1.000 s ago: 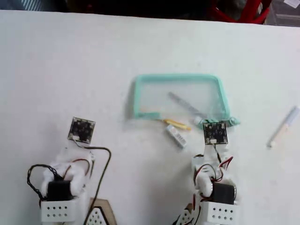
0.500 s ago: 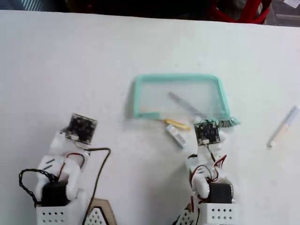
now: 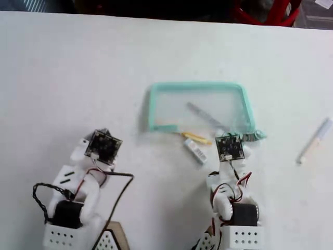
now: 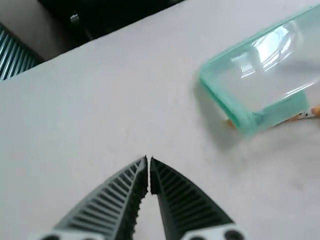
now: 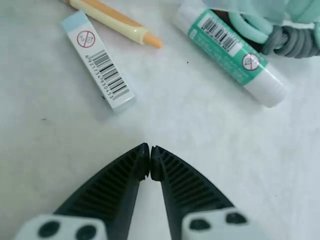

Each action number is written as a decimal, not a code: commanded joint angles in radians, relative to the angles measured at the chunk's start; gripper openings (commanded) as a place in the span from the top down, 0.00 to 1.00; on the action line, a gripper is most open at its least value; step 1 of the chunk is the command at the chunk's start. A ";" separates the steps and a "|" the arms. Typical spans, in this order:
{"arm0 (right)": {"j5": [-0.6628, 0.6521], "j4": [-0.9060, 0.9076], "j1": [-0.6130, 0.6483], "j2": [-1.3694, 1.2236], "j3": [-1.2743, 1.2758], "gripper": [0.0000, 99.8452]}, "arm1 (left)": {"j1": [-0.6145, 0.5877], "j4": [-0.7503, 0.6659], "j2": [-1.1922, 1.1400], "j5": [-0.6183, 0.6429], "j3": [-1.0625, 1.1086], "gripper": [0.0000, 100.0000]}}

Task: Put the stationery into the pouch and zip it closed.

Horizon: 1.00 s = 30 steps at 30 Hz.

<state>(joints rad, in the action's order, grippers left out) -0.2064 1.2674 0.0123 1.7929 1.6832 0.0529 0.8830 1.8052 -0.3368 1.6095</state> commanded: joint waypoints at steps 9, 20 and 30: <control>-0.005 0.002 0.005 0.005 0.008 0.98 | 0.042 0.040 0.007 0.227 0.081 0.97; -0.006 -0.137 0.007 0.007 0.008 0.98 | 0.044 0.012 0.008 0.163 0.078 0.97; -0.040 -0.251 -0.036 0.007 0.008 0.98 | 0.033 -0.149 0.008 -0.003 0.084 0.97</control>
<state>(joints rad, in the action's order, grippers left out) -0.2079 1.0342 0.0107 1.7914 1.6832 0.0867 0.7419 1.8052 -0.2739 1.6955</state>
